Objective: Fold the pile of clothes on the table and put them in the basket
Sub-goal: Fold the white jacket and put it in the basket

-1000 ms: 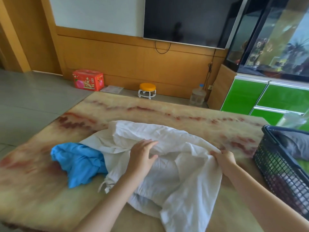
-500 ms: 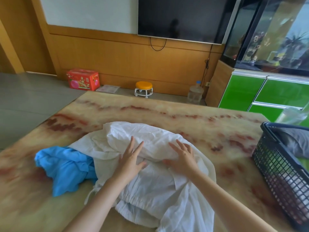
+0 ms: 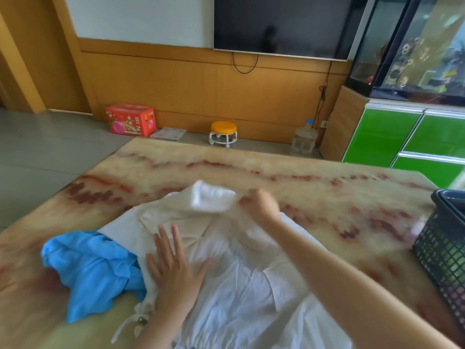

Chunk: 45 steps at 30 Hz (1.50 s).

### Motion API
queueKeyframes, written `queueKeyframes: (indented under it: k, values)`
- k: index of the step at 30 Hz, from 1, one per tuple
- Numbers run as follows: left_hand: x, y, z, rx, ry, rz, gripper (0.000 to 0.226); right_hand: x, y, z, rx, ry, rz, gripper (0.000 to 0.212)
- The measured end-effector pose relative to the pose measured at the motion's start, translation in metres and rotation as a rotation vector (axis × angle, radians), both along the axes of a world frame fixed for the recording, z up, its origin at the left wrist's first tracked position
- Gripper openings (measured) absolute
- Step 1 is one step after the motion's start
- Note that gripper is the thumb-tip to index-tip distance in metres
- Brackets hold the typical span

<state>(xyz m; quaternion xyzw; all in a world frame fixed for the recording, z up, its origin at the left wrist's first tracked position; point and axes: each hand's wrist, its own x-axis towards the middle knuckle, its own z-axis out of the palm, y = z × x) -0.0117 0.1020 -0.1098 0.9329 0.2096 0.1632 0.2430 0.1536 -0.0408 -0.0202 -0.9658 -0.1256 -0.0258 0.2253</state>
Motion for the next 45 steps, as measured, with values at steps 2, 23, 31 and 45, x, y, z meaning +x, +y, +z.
queueKeyframes:
  k: [2, 23, 31, 45]
  values:
    - [0.002, 0.0, 0.0, -0.009, 0.044, -0.017, 0.107, 0.044, -0.026, 0.023, 0.072, 0.048, -0.28, 0.031]
    - [0.098, -0.003, 0.061, 0.257, 0.024, -0.215, 0.084, -0.021, -0.132, -0.044, -0.231, 0.188, -0.029, 0.076]
    - [0.141, 0.009, 0.062, 0.361, 0.257, -0.146, 0.12, -0.01, -0.172, -0.036, -0.027, 0.081, -0.03, 0.078]
    - [0.162, -0.029, 0.075, 0.227, -0.322, -0.141, 0.02, -0.039, -0.175, -0.028, -0.098, -0.145, 0.02, 0.069]
